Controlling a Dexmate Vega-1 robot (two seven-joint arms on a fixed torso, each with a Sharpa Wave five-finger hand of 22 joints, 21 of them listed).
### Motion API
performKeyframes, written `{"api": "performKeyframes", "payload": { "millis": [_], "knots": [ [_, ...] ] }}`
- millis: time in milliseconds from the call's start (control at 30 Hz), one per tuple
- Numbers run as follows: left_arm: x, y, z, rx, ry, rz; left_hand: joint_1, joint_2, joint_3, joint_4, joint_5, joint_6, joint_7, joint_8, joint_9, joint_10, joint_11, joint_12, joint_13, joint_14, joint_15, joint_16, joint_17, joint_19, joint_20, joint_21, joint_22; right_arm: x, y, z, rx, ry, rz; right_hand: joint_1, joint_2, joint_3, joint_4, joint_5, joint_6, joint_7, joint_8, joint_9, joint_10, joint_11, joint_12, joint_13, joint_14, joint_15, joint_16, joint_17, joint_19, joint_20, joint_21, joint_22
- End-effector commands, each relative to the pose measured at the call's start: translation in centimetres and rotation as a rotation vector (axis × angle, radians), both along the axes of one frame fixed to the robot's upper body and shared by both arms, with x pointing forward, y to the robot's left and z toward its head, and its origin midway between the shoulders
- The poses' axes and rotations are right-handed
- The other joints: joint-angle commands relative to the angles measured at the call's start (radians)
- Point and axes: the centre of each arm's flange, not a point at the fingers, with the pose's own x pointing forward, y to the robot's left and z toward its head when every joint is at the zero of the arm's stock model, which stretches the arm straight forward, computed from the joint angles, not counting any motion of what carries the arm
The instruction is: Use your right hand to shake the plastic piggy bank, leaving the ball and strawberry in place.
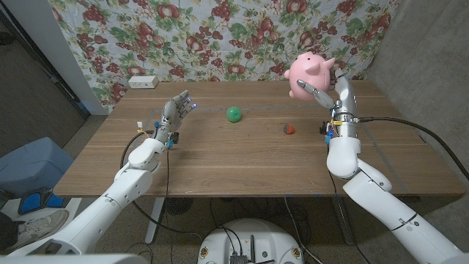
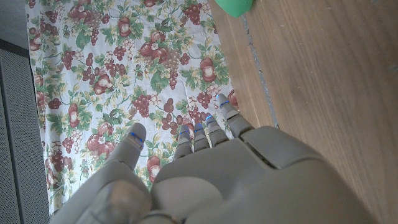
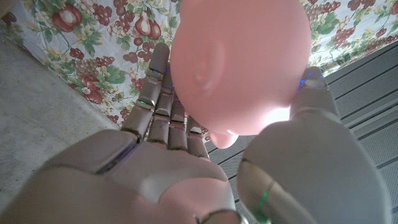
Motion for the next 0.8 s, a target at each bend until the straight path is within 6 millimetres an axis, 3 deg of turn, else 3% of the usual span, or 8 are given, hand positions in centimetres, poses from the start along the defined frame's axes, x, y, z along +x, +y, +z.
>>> {"api": "performKeyframes", "payload": {
  "millis": [33,467,800],
  "knots": [
    [0.3,0.2,0.2,0.002,0.0,-0.001,-0.009,0.036,0.003,-0.005,0.005,0.0,-0.005,0.003,0.004,-0.003,-0.003,0.002,0.004,0.007,0.0,-0.004,0.003,0.01,0.002,-0.002,0.006,0.3,0.3,-0.3,0.065,-0.058,-0.012,0.044,0.154,0.352,-0.005,0.266,0.603,-0.14,0.059,0.163,0.462,-0.33,0.155,0.249,0.333,-0.394,0.11,0.491,-0.099,-0.093,0.01,0.001],
    [0.1,0.2,0.1,-0.001,0.001,0.002,-0.009,0.037,0.003,-0.005,0.005,-0.001,-0.005,0.003,0.004,-0.004,-0.004,0.002,0.004,0.007,0.0,-0.004,0.003,0.011,0.003,-0.007,0.006,0.5,0.4,0.0,-0.034,-0.011,0.026,0.042,0.154,0.353,-0.005,0.265,0.603,-0.141,0.058,0.161,0.463,-0.332,0.157,0.251,0.333,-0.394,0.109,0.491,-0.101,-0.096,0.016,0.0],
    [0.0,-0.1,0.0,0.003,0.005,0.001,-0.009,0.037,0.003,-0.005,0.005,0.0,-0.006,0.003,0.004,-0.003,-0.004,0.002,0.004,0.009,0.0,-0.004,0.003,0.013,0.004,-0.01,0.006,0.9,0.6,1.2,-0.196,0.191,0.071,0.039,0.153,0.353,-0.004,0.264,0.604,-0.142,0.058,0.16,0.464,-0.334,0.153,0.242,0.334,-0.394,0.107,0.49,-0.102,-0.097,0.02,0.0]
  ]
}}
